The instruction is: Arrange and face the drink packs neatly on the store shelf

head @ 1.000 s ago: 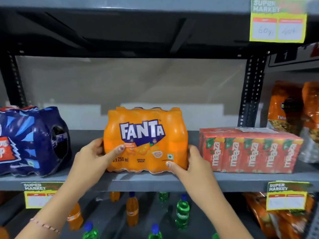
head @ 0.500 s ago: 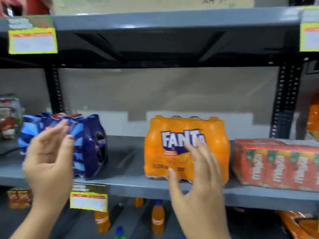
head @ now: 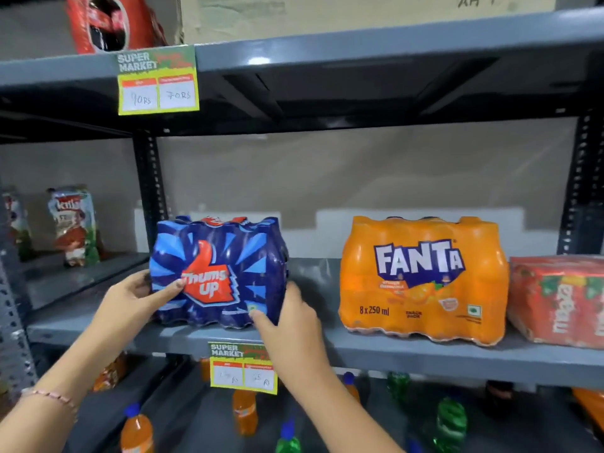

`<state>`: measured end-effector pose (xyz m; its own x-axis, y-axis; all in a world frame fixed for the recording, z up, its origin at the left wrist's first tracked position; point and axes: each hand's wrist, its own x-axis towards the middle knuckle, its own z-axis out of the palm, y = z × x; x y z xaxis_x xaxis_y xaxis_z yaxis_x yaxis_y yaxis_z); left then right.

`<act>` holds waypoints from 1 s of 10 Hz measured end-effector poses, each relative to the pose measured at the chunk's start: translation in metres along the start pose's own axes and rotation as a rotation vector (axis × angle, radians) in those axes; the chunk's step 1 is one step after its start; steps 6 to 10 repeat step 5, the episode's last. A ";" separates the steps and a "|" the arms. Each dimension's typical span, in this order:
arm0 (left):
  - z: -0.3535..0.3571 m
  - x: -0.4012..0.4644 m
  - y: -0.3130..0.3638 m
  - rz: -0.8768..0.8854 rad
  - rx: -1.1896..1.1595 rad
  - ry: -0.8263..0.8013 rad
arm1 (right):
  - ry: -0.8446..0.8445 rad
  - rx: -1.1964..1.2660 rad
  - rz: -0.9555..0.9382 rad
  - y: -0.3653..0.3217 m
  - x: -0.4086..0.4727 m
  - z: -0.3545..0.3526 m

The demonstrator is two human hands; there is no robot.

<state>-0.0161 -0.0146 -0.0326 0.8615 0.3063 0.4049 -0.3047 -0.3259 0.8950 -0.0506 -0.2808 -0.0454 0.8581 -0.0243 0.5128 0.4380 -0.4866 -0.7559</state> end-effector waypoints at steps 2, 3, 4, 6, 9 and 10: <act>0.047 -0.005 0.014 0.022 -0.014 -0.023 | 0.061 -0.059 0.042 0.018 0.004 -0.028; 0.050 -0.008 0.014 0.034 0.036 -0.005 | 0.028 -0.064 0.052 0.023 0.006 -0.031; 0.053 -0.015 0.020 0.033 0.051 0.002 | 0.030 -0.058 0.030 0.023 0.004 -0.032; 0.068 -0.036 0.027 0.105 0.174 0.151 | 0.052 -0.045 -0.050 0.018 -0.015 -0.043; 0.068 -0.036 0.027 0.105 0.174 0.151 | 0.052 -0.045 -0.050 0.018 -0.015 -0.043; 0.068 -0.036 0.027 0.105 0.174 0.151 | 0.052 -0.045 -0.050 0.018 -0.015 -0.043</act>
